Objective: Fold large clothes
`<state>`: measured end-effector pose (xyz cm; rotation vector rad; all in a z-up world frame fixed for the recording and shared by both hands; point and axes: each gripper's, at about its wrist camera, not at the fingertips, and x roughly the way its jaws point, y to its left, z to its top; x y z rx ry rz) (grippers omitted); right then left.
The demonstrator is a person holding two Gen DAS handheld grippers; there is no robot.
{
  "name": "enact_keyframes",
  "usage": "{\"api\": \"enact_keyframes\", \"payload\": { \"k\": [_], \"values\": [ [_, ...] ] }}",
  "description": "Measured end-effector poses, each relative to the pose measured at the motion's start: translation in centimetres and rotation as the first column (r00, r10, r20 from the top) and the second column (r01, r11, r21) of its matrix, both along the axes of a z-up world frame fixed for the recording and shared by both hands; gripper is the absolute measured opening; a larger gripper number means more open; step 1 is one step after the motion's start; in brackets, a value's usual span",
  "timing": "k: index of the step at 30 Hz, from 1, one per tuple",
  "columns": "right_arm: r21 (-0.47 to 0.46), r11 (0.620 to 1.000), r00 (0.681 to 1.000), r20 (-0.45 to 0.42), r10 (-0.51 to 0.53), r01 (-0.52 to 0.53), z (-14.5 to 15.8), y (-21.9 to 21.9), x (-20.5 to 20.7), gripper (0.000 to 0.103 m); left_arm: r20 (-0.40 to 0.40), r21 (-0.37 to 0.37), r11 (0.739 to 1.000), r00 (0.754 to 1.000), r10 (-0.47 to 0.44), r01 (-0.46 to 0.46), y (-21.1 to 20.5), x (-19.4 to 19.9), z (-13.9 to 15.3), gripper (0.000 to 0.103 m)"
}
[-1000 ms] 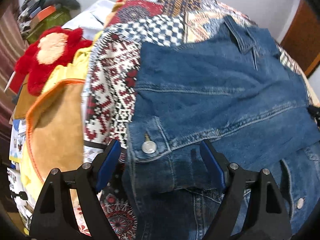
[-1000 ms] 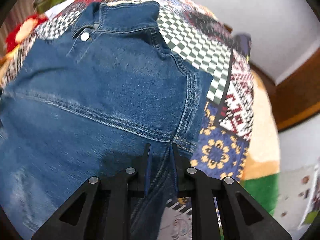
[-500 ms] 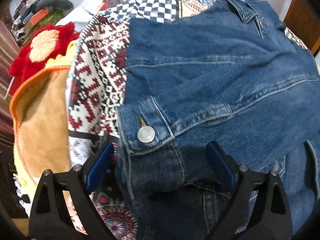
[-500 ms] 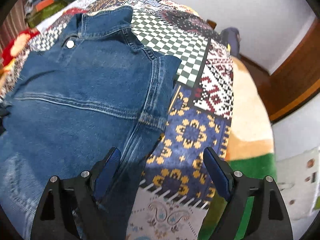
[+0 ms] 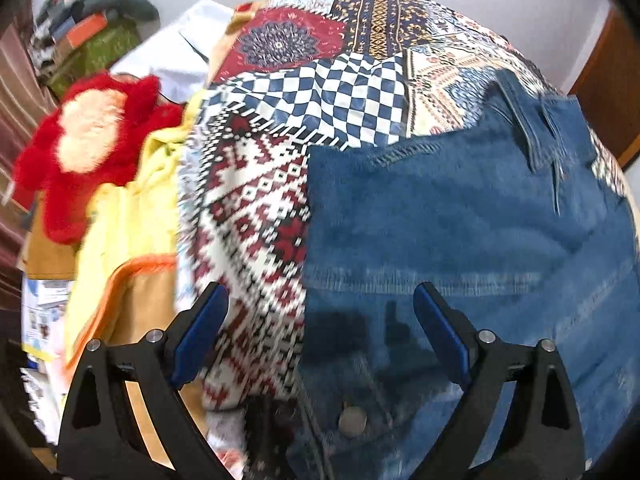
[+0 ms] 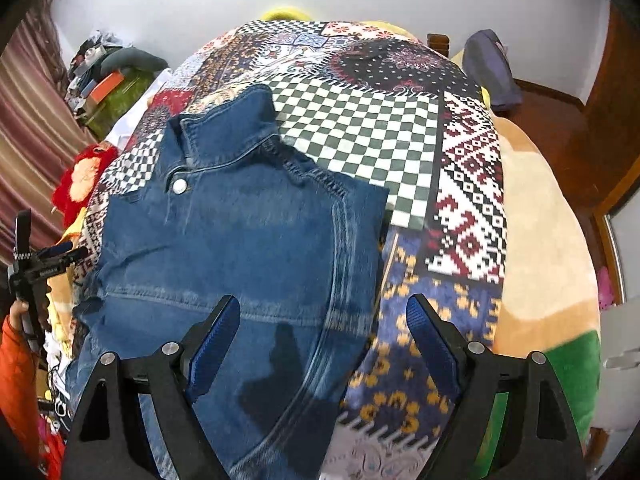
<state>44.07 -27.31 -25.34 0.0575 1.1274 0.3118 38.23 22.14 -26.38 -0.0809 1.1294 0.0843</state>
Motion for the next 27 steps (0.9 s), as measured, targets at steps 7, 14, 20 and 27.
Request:
{"api": "enact_keyframes", "payload": {
  "k": [7,14,20,27],
  "values": [
    [0.095,0.993,0.993,-0.093,-0.068,0.077,-3.6,-1.2,3.3,0.077,-0.061,-0.111,0.994,0.998,0.003,-0.009,0.7,4.8,-3.0,0.060],
    [0.237,0.963,0.981,-0.173,-0.086,0.126,-6.1,-2.1,5.3,0.032,-0.042,-0.206,0.978,0.999,0.026,-0.034,0.8,6.9,-4.1,0.038],
    [0.228,0.971,0.993,-0.105,-0.053,0.076,-4.8,-1.1,6.6,0.011,-0.010,-0.188,0.982,0.999,0.031,-0.032,0.9,6.8,-2.7,0.014],
    [0.174,0.985,1.000,0.019,0.015,-0.018,-0.3,2.1,10.1,0.009,0.070,-0.080,0.996,0.997,0.039,-0.033,1.6,6.1,0.9,0.010]
  ]
}}
